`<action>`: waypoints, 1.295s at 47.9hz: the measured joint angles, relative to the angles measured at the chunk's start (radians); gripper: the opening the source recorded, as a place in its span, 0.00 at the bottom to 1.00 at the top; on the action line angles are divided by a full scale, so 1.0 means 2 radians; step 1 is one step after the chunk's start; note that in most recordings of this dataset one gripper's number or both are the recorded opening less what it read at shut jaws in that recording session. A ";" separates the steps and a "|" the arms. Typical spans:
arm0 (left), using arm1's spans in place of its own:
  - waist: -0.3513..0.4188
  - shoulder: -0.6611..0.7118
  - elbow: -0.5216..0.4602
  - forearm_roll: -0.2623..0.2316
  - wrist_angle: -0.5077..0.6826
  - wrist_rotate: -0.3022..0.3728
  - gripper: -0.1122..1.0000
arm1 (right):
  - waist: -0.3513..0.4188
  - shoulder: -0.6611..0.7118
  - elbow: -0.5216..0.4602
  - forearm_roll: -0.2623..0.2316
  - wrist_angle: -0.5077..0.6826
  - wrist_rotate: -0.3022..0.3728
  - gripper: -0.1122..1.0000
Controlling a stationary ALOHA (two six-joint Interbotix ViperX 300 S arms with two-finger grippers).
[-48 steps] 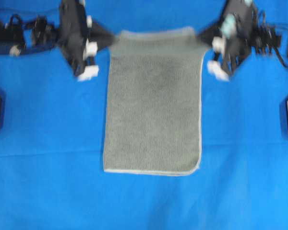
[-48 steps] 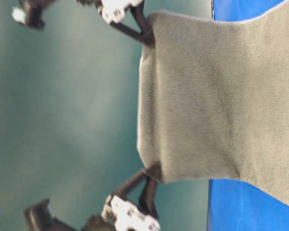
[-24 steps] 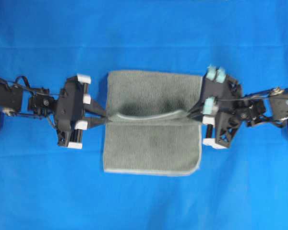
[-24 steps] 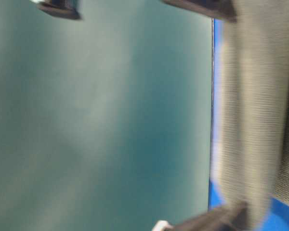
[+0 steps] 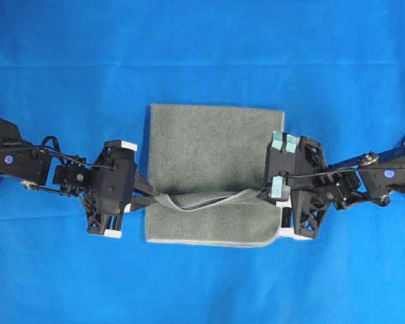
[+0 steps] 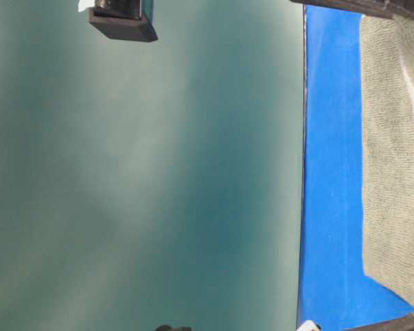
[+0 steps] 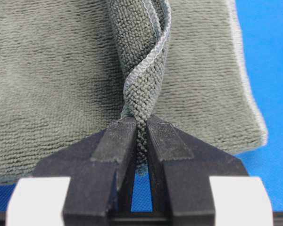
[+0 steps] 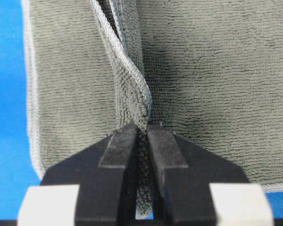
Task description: Fold a large towel.
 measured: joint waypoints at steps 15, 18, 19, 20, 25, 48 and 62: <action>-0.026 -0.002 -0.007 -0.001 -0.013 -0.025 0.34 | 0.015 0.000 0.000 0.016 -0.015 -0.001 0.36; -0.033 -0.006 -0.008 -0.001 -0.014 -0.026 0.51 | 0.025 0.000 0.000 0.018 -0.015 -0.001 0.53; -0.036 -0.008 -0.008 -0.001 -0.014 -0.028 0.57 | 0.028 0.000 0.000 0.018 -0.015 -0.001 0.58; -0.038 -0.009 -0.008 -0.001 -0.014 -0.028 0.62 | 0.032 -0.001 0.000 0.018 -0.015 -0.002 0.63; -0.054 -0.014 -0.008 -0.001 -0.012 -0.028 0.73 | 0.047 0.000 -0.001 0.020 -0.016 -0.002 0.71; -0.060 -0.157 -0.005 0.000 0.086 -0.016 0.69 | 0.060 -0.115 0.000 0.016 0.033 -0.008 0.66; -0.009 -0.354 0.035 0.002 0.130 0.026 0.67 | 0.060 -0.258 0.005 -0.086 0.098 -0.008 0.65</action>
